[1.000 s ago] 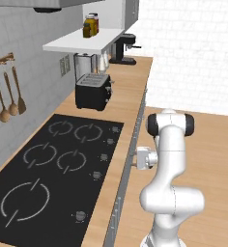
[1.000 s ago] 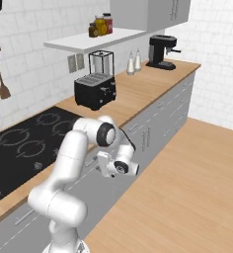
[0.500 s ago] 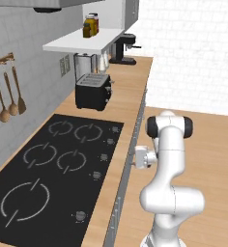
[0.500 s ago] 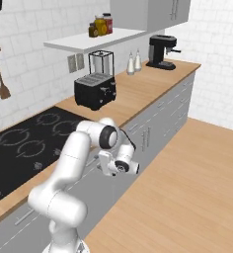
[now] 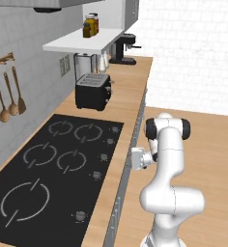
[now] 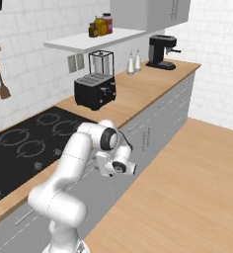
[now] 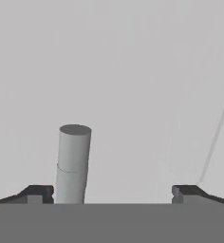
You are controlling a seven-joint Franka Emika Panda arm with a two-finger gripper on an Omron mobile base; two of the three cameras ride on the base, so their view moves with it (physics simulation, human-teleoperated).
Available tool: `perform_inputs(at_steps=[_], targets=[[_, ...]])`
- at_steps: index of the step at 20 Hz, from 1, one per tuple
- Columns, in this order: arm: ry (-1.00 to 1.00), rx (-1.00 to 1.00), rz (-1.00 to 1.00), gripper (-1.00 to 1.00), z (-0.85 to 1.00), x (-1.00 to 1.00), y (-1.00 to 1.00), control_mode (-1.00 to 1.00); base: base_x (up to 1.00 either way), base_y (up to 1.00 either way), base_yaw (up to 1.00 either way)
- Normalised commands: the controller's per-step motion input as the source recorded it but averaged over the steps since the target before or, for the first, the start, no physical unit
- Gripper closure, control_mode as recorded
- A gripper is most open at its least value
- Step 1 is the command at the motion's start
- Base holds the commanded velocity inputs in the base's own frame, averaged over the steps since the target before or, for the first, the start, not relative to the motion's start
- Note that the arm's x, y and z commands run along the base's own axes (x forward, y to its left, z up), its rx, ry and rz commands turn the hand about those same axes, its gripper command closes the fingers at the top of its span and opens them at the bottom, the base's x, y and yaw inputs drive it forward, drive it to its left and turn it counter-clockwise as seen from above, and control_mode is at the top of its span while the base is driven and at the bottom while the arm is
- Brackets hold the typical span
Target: Take a straw from the drawer in front and place it inside the glass cup on the dining counter.
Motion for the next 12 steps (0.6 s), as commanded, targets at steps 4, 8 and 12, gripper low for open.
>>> perform_inputs(at_steps=[4,8,12], targets=[[0.0,0.0,0.0,-1.0,-0.13,0.0,0.29,-1.0,0.0,0.0,0.0],[0.0,0.0,0.0,-1.0,-0.1,0.14,0.09,-1.0,0.0,0.0,0.0],[0.0,0.0,0.0,1.0,-0.16,0.11,0.01,-1.0,0.0,0.0,0.0]])
